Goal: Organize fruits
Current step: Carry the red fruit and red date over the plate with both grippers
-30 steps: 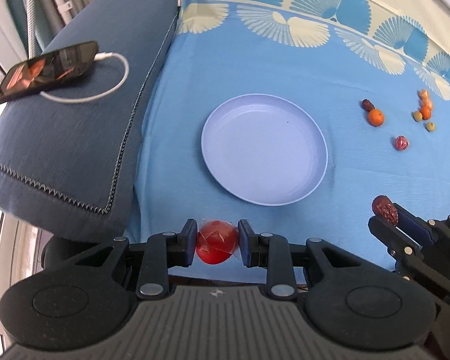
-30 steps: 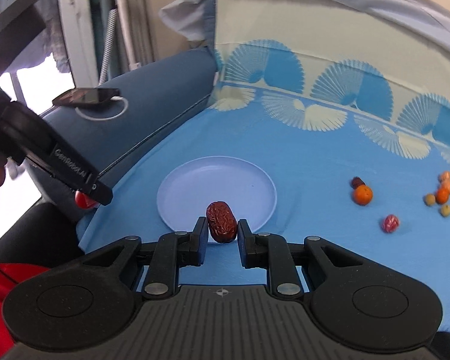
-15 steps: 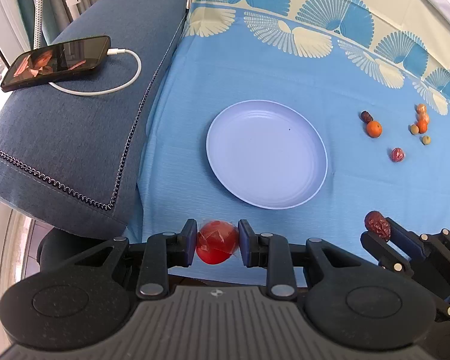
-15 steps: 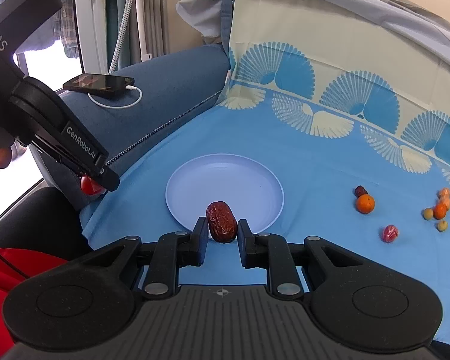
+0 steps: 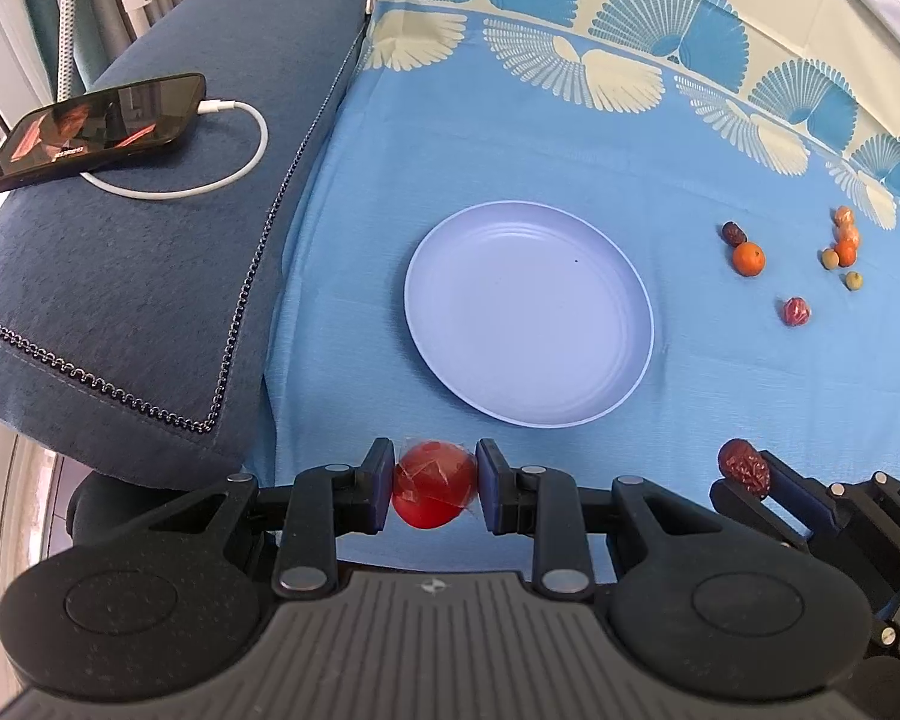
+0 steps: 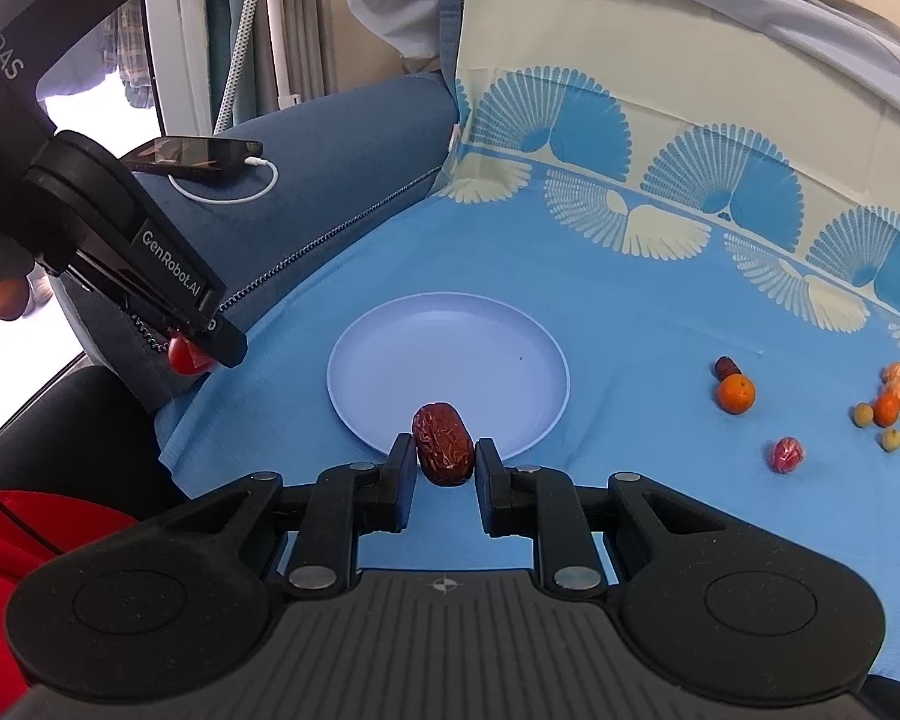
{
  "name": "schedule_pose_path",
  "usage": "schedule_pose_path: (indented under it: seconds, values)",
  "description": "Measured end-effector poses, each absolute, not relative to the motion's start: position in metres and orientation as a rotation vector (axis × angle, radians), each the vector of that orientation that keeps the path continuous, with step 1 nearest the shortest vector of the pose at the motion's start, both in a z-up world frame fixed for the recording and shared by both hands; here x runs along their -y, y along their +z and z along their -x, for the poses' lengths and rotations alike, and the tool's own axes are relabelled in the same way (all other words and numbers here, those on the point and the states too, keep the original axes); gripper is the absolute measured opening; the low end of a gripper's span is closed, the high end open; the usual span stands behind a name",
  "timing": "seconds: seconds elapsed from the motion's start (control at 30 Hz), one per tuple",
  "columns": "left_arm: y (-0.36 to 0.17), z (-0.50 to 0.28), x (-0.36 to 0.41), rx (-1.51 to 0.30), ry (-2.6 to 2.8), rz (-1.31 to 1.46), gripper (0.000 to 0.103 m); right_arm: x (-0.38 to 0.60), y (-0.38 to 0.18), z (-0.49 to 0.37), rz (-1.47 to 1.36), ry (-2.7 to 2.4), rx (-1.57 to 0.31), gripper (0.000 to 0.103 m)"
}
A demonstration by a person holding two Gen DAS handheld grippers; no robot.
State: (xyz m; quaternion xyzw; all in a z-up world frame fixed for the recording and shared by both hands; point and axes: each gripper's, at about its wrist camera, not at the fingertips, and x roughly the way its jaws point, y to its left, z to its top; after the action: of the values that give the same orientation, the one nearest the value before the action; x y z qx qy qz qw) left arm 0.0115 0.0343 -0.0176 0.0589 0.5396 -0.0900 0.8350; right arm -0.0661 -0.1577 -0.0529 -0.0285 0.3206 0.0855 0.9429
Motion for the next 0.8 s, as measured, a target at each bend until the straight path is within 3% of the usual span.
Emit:
schedule_pose_path:
  seconds: [0.8]
  values:
    - [-0.045,-0.087,0.012,-1.148,-0.235,-0.136,0.032,0.161,-0.07,-0.001,0.044,0.19,-0.702,0.022]
